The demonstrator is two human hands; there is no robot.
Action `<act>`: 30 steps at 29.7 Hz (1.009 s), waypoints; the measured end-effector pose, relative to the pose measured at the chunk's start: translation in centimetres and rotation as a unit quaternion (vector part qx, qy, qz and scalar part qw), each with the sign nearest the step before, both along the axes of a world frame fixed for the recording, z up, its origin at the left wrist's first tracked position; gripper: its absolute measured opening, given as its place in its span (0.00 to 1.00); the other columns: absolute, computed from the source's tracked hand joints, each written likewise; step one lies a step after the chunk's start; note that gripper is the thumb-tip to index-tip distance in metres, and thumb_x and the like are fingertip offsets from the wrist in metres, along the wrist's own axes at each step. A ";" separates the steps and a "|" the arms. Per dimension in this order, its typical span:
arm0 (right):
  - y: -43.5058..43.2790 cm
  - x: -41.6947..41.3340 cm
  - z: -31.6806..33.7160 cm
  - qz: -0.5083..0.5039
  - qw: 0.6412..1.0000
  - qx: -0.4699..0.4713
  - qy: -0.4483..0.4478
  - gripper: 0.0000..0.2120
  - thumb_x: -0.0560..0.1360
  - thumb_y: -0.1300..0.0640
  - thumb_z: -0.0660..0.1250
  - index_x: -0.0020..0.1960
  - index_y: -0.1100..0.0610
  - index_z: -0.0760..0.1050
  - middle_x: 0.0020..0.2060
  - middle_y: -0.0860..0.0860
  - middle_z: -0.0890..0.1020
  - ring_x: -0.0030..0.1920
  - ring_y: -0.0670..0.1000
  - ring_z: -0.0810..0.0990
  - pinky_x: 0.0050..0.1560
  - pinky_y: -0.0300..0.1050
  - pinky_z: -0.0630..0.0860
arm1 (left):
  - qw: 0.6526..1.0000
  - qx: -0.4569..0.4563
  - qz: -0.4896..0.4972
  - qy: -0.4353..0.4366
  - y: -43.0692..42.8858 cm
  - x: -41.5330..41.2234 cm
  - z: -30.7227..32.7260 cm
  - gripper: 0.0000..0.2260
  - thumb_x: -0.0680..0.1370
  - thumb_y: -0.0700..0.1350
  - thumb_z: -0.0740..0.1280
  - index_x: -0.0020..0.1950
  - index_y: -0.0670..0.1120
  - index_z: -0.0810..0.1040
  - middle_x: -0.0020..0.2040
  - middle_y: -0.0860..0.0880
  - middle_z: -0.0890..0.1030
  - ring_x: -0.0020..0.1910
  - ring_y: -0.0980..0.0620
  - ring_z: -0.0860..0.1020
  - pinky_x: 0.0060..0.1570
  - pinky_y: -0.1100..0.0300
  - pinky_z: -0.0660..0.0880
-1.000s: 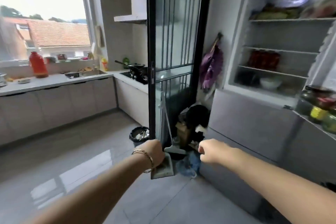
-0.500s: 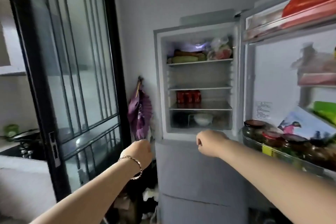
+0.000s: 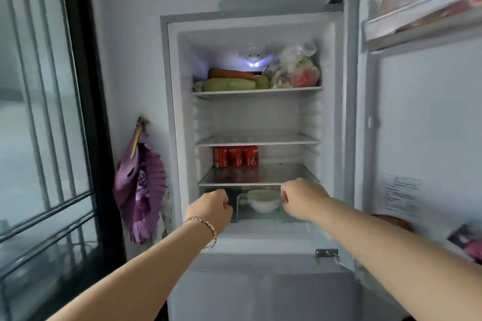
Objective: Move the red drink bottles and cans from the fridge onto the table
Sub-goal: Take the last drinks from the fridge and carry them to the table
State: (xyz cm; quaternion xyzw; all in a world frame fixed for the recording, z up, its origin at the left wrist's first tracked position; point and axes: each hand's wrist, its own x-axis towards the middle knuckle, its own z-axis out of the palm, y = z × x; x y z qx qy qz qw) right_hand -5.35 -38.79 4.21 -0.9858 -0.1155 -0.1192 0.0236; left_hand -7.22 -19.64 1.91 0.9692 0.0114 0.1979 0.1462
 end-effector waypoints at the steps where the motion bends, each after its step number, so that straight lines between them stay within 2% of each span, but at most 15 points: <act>1: 0.1 2.3 0.0 0.004 1.000 0.014 0.002 0.10 0.75 0.60 0.60 0.53 0.58 0.76 0.51 0.54 0.81 0.51 0.57 0.79 0.47 0.46 0.75 | 1.000 -0.009 0.002 -0.012 -0.1 2.1 -0.1 0.13 0.78 0.44 0.57 0.60 0.48 0.75 0.54 0.49 0.80 0.51 0.48 0.78 0.46 0.60 0.73; 5: 1.4 11.8 0.1 0.007 0.995 0.091 0.026 0.15 0.77 0.58 0.61 0.63 0.58 0.71 0.59 0.54 0.76 0.56 0.56 0.77 0.52 0.47 0.74 | 0.998 -0.051 0.012 -0.046 -0.2 10.2 -0.3 0.13 0.79 0.44 0.57 0.62 0.48 0.73 0.55 0.49 0.79 0.49 0.49 0.78 0.48 0.57 0.76; 7: 2.5 15.9 -0.3 0.017 0.987 0.158 0.040 0.18 0.78 0.57 0.62 0.67 0.58 0.69 0.63 0.54 0.74 0.60 0.55 0.75 0.56 0.46 0.73 | 0.996 -0.066 0.013 -0.056 -0.2 13.7 -0.7 0.14 0.79 0.45 0.57 0.64 0.49 0.72 0.58 0.50 0.77 0.51 0.49 0.78 0.50 0.55 0.76; 9: 3.6 19.6 -1.1 0.019 0.970 0.232 0.075 0.19 0.77 0.57 0.62 0.68 0.59 0.68 0.63 0.55 0.74 0.61 0.55 0.75 0.56 0.45 0.71 | 0.996 -0.063 0.006 -0.055 0.1 16.8 -1.2 0.15 0.79 0.45 0.57 0.65 0.49 0.71 0.61 0.50 0.76 0.55 0.50 0.77 0.53 0.54 0.76; 11: 4.6 23.2 -2.0 0.016 0.959 0.265 0.100 0.15 0.76 0.57 0.62 0.62 0.59 0.71 0.57 0.56 0.77 0.56 0.55 0.77 0.51 0.45 0.72 | 0.997 -0.051 0.003 -0.054 0.6 19.6 -1.7 0.15 0.79 0.46 0.58 0.66 0.49 0.71 0.62 0.51 0.75 0.57 0.50 0.75 0.54 0.55 0.75; 14: 5.3 27.5 -2.8 0.022 0.949 0.299 0.093 0.01 0.75 0.58 0.63 0.46 0.56 0.72 0.42 0.53 0.77 0.44 0.53 0.77 0.46 0.46 0.74 | 0.997 -0.054 0.002 -0.061 1.3 22.8 -1.9 0.15 0.79 0.45 0.57 0.65 0.49 0.71 0.61 0.50 0.75 0.58 0.50 0.74 0.55 0.56 0.73; 16: 5.8 29.3 -3.0 0.026 0.940 0.326 0.097 0.03 0.76 0.60 0.62 0.43 0.55 0.72 0.36 0.50 0.75 0.41 0.51 0.76 0.44 0.44 0.74 | 0.995 -0.074 0.000 -0.068 1.8 24.9 -2.2 0.15 0.79 0.45 0.58 0.65 0.48 0.72 0.61 0.49 0.75 0.57 0.49 0.74 0.55 0.56 0.74; 20: 6.4 31.9 -3.2 0.047 0.930 0.348 0.104 0.06 0.77 0.61 0.62 0.41 0.55 0.70 0.34 0.48 0.73 0.41 0.50 0.75 0.41 0.39 0.70 | 0.994 -0.075 -0.017 -0.079 1.9 28.7 -3.2 0.14 0.78 0.44 0.59 0.63 0.49 0.73 0.61 0.51 0.75 0.58 0.52 0.74 0.58 0.56 0.72; 21: 6.4 32.7 -3.4 0.050 0.925 0.361 0.108 0.06 0.78 0.60 0.62 0.42 0.55 0.70 0.36 0.49 0.74 0.41 0.49 0.75 0.42 0.39 0.70 | 0.994 -0.070 -0.022 -0.085 1.8 29.6 -3.5 0.13 0.78 0.44 0.59 0.61 0.49 0.74 0.60 0.51 0.75 0.57 0.52 0.74 0.58 0.57 0.71; 23: 6.6 35.0 -4.2 0.041 0.910 0.393 0.124 0.04 0.76 0.55 0.66 0.47 0.55 0.72 0.42 0.50 0.77 0.46 0.49 0.77 0.51 0.43 0.74 | 0.993 -0.066 -0.027 -0.094 1.5 31.3 -3.8 0.11 0.78 0.43 0.60 0.59 0.48 0.75 0.58 0.51 0.76 0.55 0.52 0.74 0.57 0.57 0.71; 25: 7.1 37.9 -4.8 0.040 0.894 0.427 0.132 0.18 0.70 0.49 0.73 0.55 0.55 0.74 0.48 0.48 0.79 0.53 0.51 0.78 0.59 0.49 0.74 | 0.992 -0.069 -0.025 -0.101 1.2 32.9 -4.1 0.11 0.78 0.44 0.61 0.59 0.48 0.74 0.57 0.50 0.76 0.55 0.51 0.74 0.57 0.57 0.72; 27: 7.4 41.0 -5.3 0.039 0.868 0.477 0.132 0.38 0.54 0.43 0.80 0.61 0.52 0.73 0.52 0.48 0.81 0.56 0.52 0.79 0.60 0.53 0.75 | 0.991 -0.082 -0.017 -0.099 1.0 34.5 -4.6 0.11 0.77 0.43 0.62 0.59 0.47 0.74 0.57 0.49 0.76 0.56 0.50 0.74 0.58 0.55 0.72; 28: 7.4 42.8 -5.6 0.044 0.849 0.510 0.131 0.49 0.49 0.44 0.82 0.66 0.54 0.68 0.56 0.50 0.79 0.59 0.53 0.78 0.61 0.55 0.74 | 0.992 -0.090 -0.013 -0.090 1.0 35.1 -4.8 0.11 0.77 0.43 0.63 0.59 0.47 0.75 0.57 0.48 0.75 0.56 0.49 0.74 0.58 0.54 0.72; 29: 7.5 44.1 -5.7 0.042 0.830 0.541 0.131 0.57 0.47 0.48 0.82 0.71 0.56 0.60 0.60 0.52 0.76 0.62 0.55 0.75 0.65 0.57 0.72 | 0.992 -0.100 -0.009 -0.075 1.0 35.6 -5.1 0.10 0.76 0.43 0.63 0.57 0.47 0.75 0.57 0.48 0.75 0.55 0.49 0.74 0.58 0.54 0.73; 30: 7.6 45.4 -5.8 0.032 0.814 0.564 0.133 0.60 0.49 0.53 0.82 0.74 0.55 0.53 0.63 0.53 0.73 0.65 0.55 0.72 0.67 0.58 0.69 | 0.992 -0.111 -0.004 -0.059 1.1 36.1 -5.4 0.08 0.76 0.43 0.63 0.55 0.47 0.75 0.55 0.48 0.75 0.54 0.50 0.74 0.57 0.55 0.73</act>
